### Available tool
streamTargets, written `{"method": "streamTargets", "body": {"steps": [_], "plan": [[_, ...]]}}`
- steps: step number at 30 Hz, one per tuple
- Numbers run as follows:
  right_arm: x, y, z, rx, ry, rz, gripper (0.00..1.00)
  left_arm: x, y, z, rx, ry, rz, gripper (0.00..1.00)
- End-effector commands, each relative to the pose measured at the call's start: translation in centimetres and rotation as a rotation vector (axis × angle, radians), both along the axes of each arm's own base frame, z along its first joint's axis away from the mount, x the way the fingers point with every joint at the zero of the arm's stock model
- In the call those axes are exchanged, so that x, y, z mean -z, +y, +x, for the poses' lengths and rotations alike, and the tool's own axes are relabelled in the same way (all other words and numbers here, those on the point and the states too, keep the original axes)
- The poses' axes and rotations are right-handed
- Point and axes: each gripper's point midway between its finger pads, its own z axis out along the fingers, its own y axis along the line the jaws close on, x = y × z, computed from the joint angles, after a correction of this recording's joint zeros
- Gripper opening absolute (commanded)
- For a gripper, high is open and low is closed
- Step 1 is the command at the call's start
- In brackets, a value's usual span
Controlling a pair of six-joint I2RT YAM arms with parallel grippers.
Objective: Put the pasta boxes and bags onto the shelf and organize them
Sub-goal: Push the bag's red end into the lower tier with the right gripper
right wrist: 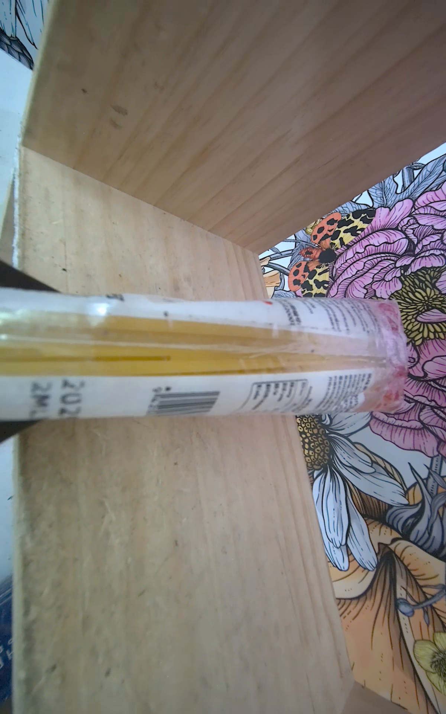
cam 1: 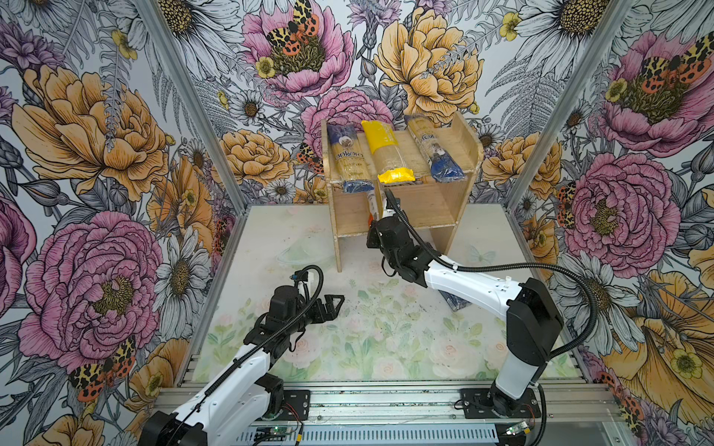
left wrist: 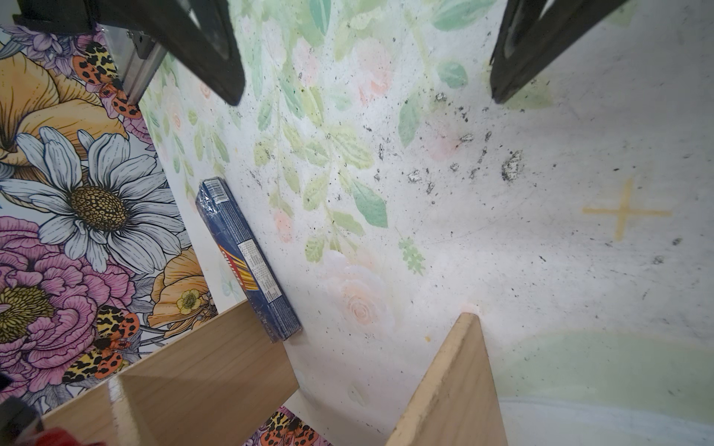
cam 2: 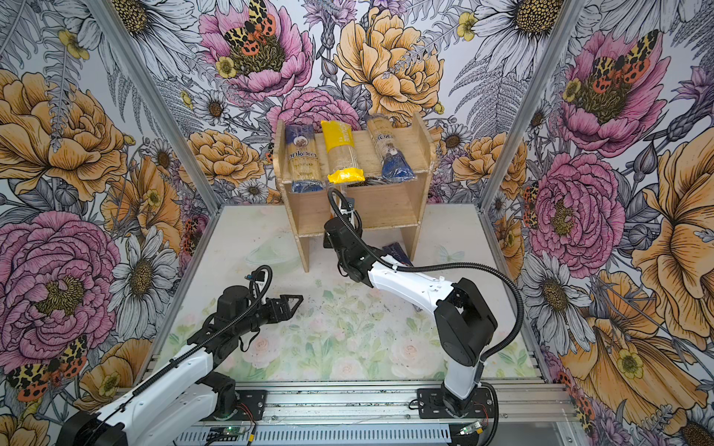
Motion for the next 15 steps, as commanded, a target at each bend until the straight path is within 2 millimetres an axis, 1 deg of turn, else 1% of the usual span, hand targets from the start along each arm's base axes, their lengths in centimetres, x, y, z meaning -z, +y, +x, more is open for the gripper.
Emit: {"method": "streamTargets", "body": {"steps": [1,2,5,9,15], "plan": [[-4.76,0.39,0.75,0.034,-0.131,0.123,0.31,-0.37,0.13,0.16,0.011,-0.031,0.009,0.99],[-4.73,0.31,0.77,0.037,-0.13,0.123,0.32,-0.36,0.14,0.17,0.01,-0.031,0.01,0.99],[-4.49,0.26,0.81,0.04,-0.128,0.118,0.41,-0.36,0.15,0.15,0.01,-0.03,0.01,0.99],[-4.28,0.24,0.81,0.04,-0.124,0.116,0.43,-0.31,0.17,0.13,0.009,-0.029,0.011,0.99],[-4.26,0.19,0.84,0.041,-0.124,0.116,0.44,-0.36,0.16,0.14,0.009,-0.031,0.011,0.99]]}}
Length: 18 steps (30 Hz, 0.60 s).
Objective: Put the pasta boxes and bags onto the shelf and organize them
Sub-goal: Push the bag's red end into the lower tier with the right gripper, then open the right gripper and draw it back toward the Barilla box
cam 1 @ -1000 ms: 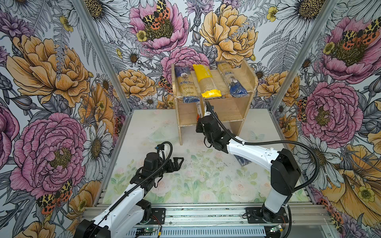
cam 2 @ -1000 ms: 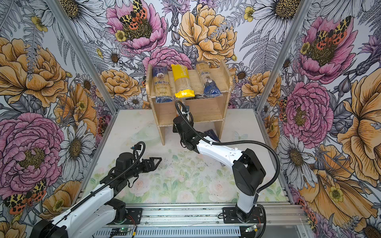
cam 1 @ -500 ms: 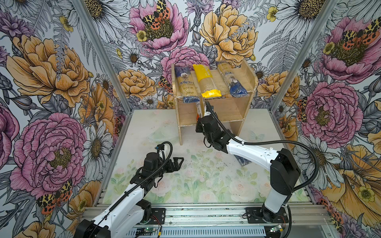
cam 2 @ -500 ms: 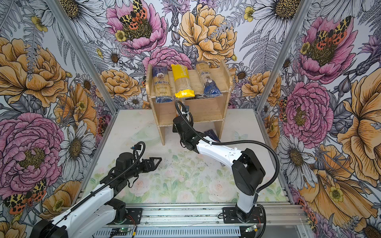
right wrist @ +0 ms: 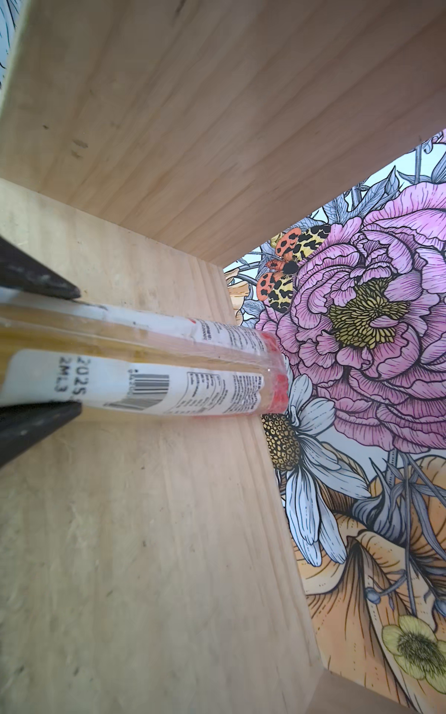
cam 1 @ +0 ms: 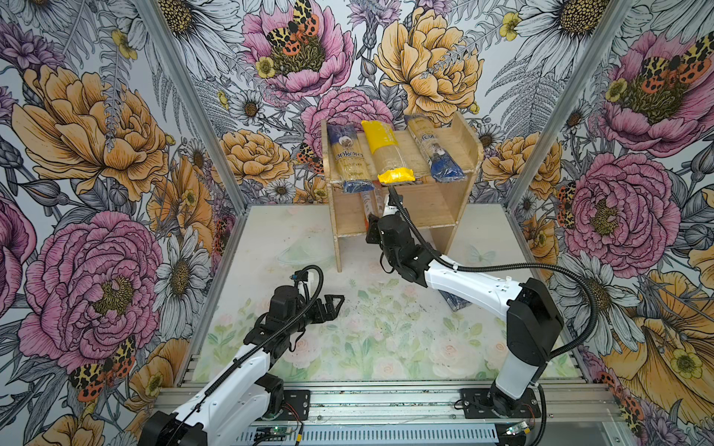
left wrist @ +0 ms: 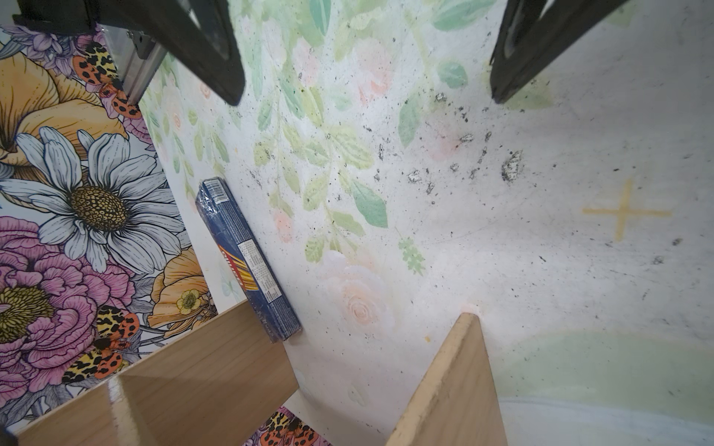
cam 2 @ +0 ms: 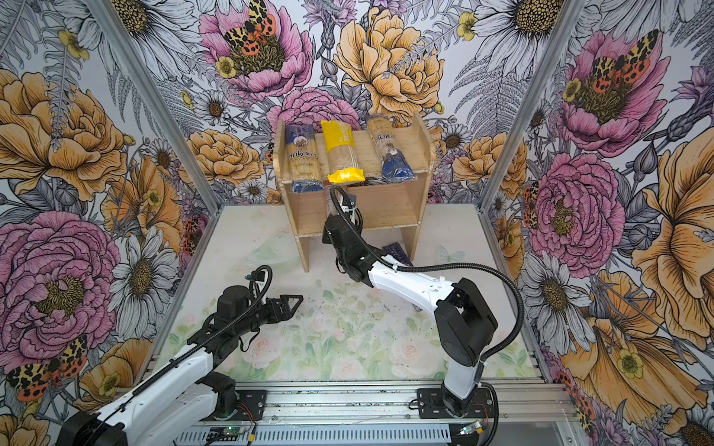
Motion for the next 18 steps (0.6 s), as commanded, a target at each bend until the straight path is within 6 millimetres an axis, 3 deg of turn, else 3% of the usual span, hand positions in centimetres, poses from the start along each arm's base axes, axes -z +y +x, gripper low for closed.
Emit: {"method": "streamTargets", "body": {"steps": [1,6,13,18], "plan": [[-2.6,0.1,0.3,0.02,-0.064,0.062,0.43,-0.4,0.2,0.2,0.009,-0.031,0.011,0.99],[-2.7,0.0,0.2,0.017,-0.067,0.058,0.46,-0.4,0.2,0.1,0.009,-0.031,0.012,0.99],[-3.0,-0.4,-0.3,0.007,-0.076,0.035,0.65,-0.5,0.2,0.1,0.009,-0.034,0.009,0.99],[-4.0,-0.6,-1.1,-0.033,-0.092,0.03,0.69,-0.4,0.2,0.0,0.009,-0.031,0.01,0.99]]}}
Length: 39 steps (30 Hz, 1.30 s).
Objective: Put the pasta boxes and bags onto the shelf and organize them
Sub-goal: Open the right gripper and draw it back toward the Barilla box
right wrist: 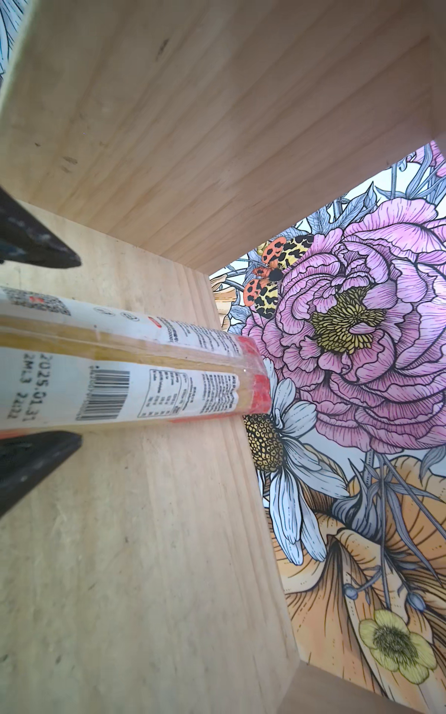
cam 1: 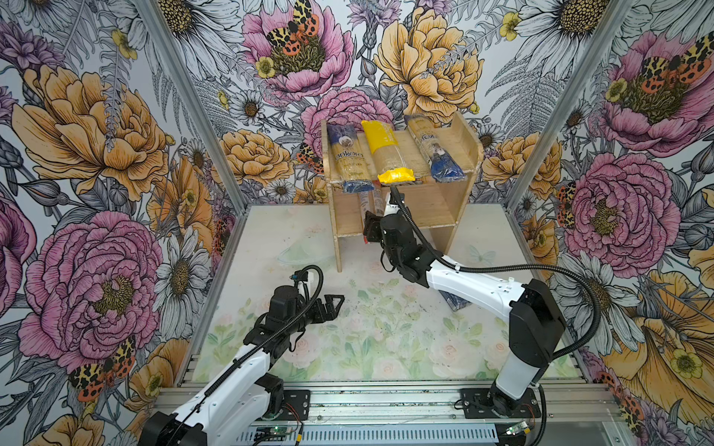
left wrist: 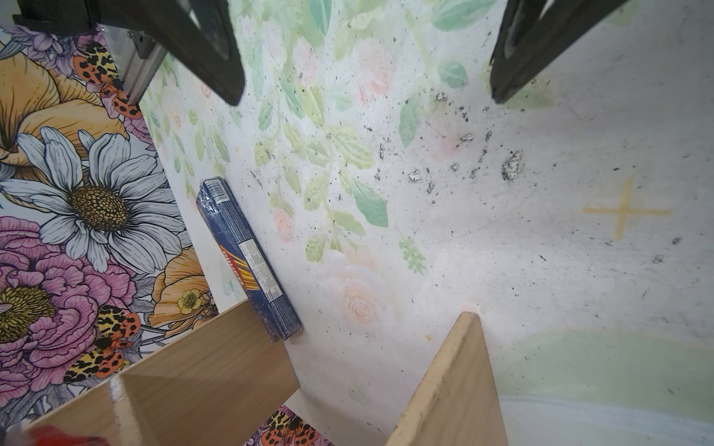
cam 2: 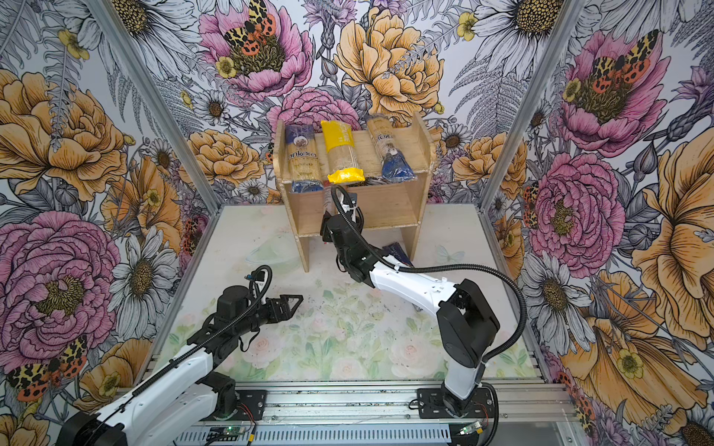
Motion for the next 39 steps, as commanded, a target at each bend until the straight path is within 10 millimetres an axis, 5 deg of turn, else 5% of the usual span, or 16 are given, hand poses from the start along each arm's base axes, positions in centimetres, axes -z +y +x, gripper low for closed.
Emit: {"method": "streamTargets", "body": {"steps": [1,11,25,39], "plan": [[-3.0,-0.5,-1.1,-0.032,-0.056,0.025,0.69,-0.4,0.1,0.1,0.009,-0.03,0.011,0.99],[-3.0,-2.0,-5.9,-0.192,-0.051,-0.03,0.7,-0.6,0.2,-0.1,0.006,-0.034,0.008,0.99],[3.9,-7.9,-13.6,-0.441,0.123,-0.084,0.72,-1.3,-0.2,-0.2,0.014,-0.027,0.002,0.99],[11.9,-15.4,-14.1,-0.219,0.396,0.017,0.73,-2.1,0.1,-1.2,-0.026,-0.034,-0.021,0.99]]}}
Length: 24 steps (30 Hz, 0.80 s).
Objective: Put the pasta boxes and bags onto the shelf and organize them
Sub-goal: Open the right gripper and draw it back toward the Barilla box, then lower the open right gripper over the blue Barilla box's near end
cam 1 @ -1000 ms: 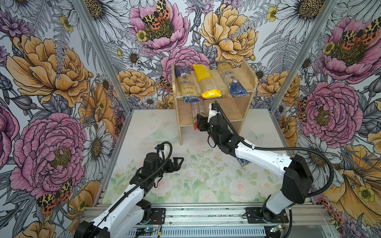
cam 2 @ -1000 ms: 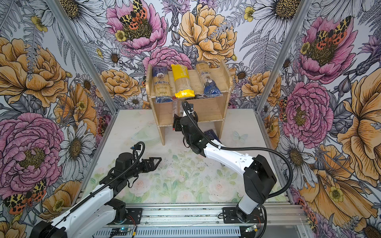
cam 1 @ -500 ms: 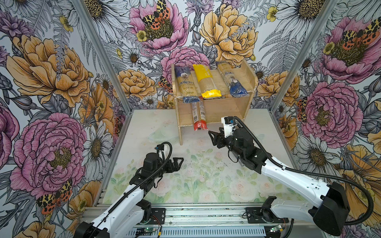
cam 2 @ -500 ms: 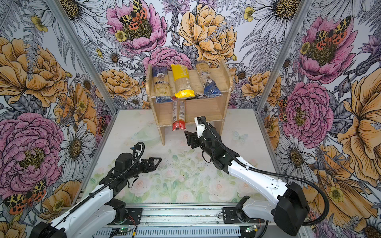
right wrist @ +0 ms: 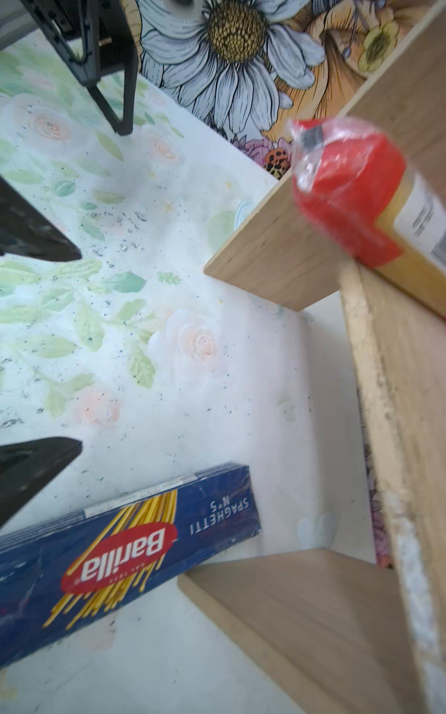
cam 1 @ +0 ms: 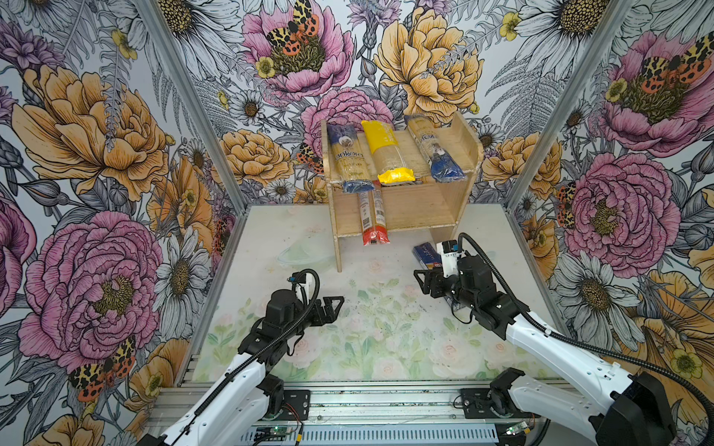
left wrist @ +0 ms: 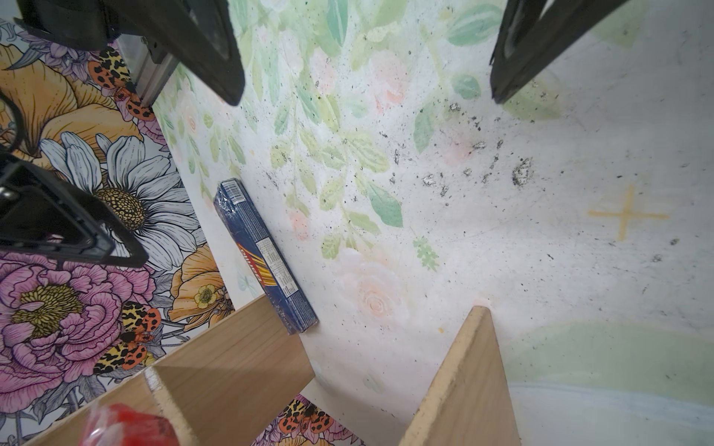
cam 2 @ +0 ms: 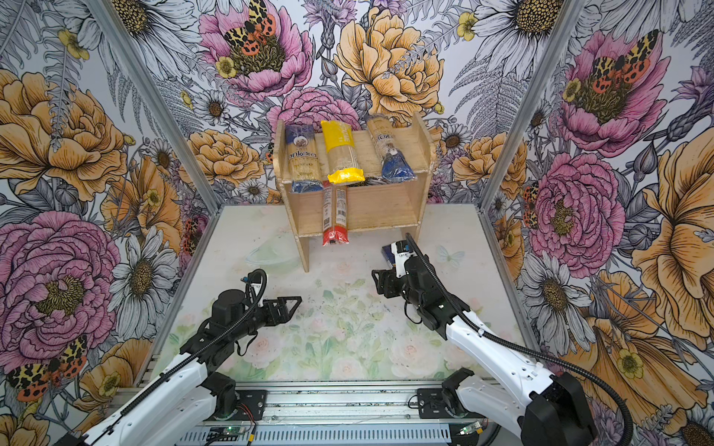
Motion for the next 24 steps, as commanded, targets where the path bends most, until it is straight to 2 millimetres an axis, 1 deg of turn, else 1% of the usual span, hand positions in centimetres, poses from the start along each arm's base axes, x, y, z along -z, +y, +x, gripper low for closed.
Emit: {"method": "streamTargets", "body": {"steps": [1,4,7,14,17,21,24], "plan": [[1.9,-1.8,-0.3,0.086,0.09,0.047,0.73,-0.6,0.3,0.0,-0.027,-0.003,0.0,0.99],[3.8,-3.6,-0.4,0.167,0.138,0.052,0.75,-0.6,0.3,0.0,-0.034,-0.002,0.001,0.99],[5.2,-5.2,-0.5,0.231,0.162,0.04,0.77,-0.7,0.3,0.0,-0.039,-0.001,-0.001,0.99],[8.3,-8.1,-0.9,0.345,0.233,0.011,0.79,-0.8,0.1,0.2,-0.049,0.002,-0.011,0.99],[9.2,-9.0,-1.0,0.376,0.254,-0.005,0.79,-0.7,0.1,0.3,-0.052,0.006,-0.006,0.99],[9.9,-9.8,-1.1,0.407,0.273,-0.016,0.8,-0.6,-0.1,0.5,-0.049,0.011,-0.002,0.99],[10.6,-10.9,-1.3,0.457,0.298,-0.029,0.8,-0.5,-0.3,0.7,-0.047,0.016,0.001,0.99]]}}
